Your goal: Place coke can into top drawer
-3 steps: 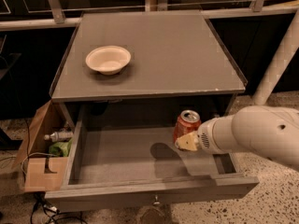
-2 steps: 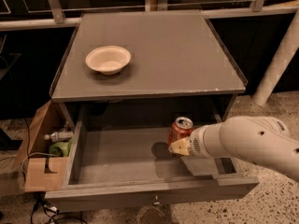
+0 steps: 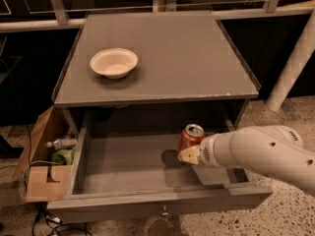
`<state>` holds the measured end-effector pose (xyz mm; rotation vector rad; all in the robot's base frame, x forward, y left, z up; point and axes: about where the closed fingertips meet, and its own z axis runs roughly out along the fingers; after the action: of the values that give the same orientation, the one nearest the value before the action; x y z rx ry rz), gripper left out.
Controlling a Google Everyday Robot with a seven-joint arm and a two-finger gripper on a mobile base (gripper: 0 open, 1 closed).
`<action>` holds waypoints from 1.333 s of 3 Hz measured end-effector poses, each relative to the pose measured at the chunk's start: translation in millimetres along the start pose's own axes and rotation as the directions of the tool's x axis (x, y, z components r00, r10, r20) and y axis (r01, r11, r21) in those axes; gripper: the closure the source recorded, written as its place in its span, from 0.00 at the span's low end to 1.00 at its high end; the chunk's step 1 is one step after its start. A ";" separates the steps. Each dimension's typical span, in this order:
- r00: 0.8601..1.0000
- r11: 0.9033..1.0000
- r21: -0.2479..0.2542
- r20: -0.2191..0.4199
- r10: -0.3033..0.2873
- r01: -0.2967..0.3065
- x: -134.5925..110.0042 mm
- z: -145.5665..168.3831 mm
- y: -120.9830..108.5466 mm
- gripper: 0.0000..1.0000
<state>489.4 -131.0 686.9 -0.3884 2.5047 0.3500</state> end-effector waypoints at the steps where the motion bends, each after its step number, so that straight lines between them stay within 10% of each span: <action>1: 0.998 0.998 0.033 0.034 0.047 -0.048 0.4 14.3 -8.9 1.00; 4: 0.990 0.990 0.062 0.065 0.125 -0.129 9.0 46.5 -24.8 1.00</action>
Offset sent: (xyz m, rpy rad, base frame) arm 0.0324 0.0009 -0.0452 0.0200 -0.0468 -0.1631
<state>514.2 -140.3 640.6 -0.1898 2.4803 0.3232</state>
